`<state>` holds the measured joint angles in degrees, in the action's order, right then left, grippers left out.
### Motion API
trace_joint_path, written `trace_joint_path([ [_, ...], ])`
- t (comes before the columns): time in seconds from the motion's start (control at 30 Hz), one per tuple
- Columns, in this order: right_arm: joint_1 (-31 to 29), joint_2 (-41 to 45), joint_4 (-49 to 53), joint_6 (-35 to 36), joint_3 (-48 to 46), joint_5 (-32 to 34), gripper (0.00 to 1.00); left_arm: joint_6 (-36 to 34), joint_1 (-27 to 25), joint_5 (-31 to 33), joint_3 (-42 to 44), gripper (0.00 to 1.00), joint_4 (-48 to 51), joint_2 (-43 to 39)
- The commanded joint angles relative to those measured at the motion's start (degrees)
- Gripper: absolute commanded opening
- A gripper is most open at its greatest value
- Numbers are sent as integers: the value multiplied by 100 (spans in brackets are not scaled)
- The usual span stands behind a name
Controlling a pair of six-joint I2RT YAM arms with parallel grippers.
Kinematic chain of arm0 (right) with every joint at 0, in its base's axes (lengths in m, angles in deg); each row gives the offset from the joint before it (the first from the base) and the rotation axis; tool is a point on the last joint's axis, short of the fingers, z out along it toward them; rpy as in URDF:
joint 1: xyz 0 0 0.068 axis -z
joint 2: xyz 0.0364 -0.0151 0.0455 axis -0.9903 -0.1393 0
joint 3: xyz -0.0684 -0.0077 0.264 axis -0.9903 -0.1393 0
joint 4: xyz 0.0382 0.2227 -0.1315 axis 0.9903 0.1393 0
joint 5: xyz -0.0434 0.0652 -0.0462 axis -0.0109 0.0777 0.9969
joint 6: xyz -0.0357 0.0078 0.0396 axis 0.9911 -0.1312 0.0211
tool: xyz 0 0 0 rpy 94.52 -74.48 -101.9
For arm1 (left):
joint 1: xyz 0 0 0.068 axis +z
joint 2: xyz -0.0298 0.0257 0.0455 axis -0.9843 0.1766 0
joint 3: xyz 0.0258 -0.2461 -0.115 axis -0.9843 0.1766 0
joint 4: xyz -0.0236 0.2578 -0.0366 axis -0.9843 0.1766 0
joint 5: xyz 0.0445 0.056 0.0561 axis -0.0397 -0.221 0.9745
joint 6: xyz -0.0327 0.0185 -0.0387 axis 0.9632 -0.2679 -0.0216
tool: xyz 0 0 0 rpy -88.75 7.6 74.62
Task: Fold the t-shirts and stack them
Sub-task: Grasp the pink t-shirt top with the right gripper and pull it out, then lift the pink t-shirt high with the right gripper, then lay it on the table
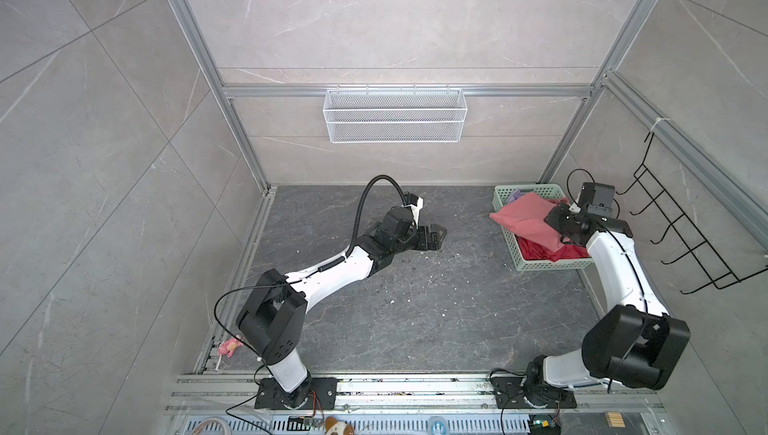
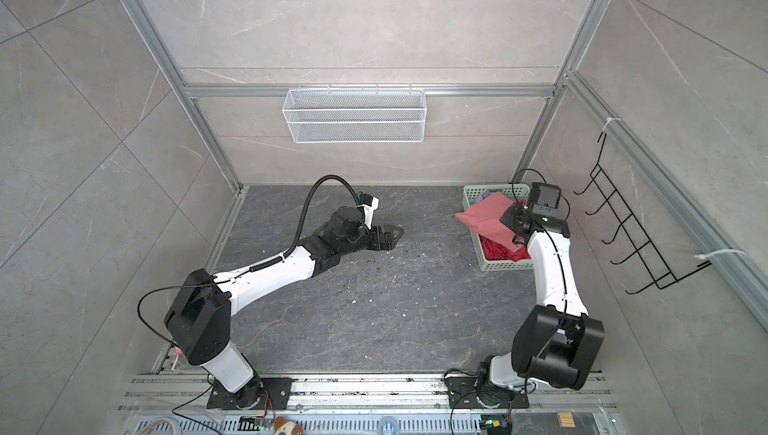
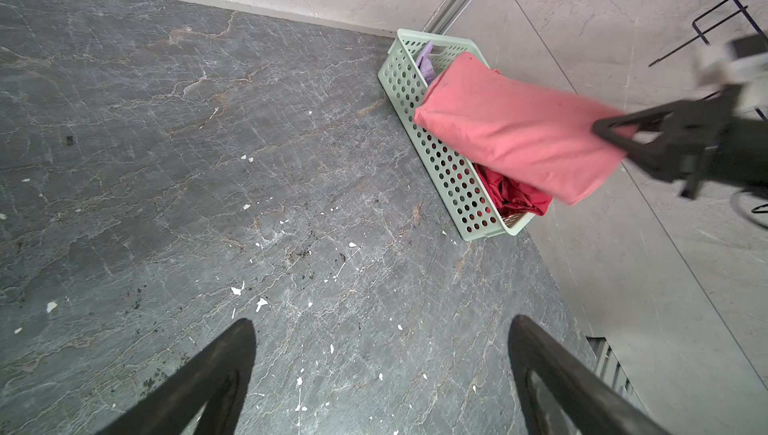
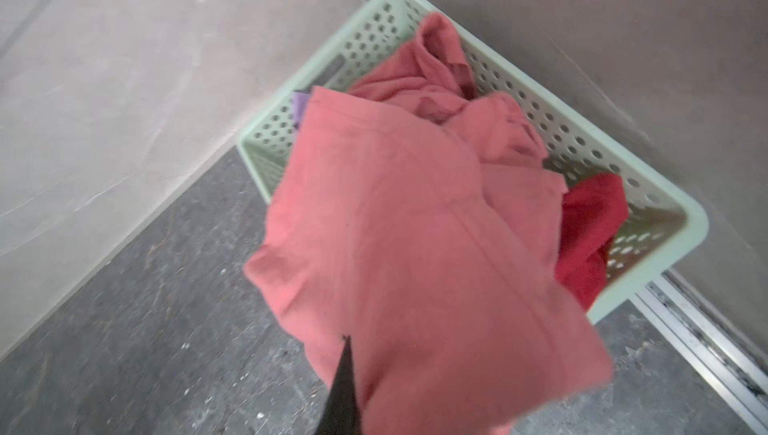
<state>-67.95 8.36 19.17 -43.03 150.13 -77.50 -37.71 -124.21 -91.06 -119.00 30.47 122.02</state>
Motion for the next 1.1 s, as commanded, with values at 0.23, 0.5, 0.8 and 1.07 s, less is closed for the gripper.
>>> trace_joint_path([
  [0.23, -2335, 561, 32, 214, 2047, -1357, 0, -489, 191, -49, 386, 97, -539, -820],
  [0.5, -3973, 21, -354, 168, 2901, -1837, 0, -886, 691, 822, 1350, 98, -189, -2475],
  [0.8, -3987, 85, -49, 55, 1185, -312, 0, -1349, 754, 2580, 2242, 99, 940, -4733],
  [1.07, -4236, -222, -429, -74, 921, -885, 0, -1124, 755, 2665, 2466, 99, 779, -4656],
])
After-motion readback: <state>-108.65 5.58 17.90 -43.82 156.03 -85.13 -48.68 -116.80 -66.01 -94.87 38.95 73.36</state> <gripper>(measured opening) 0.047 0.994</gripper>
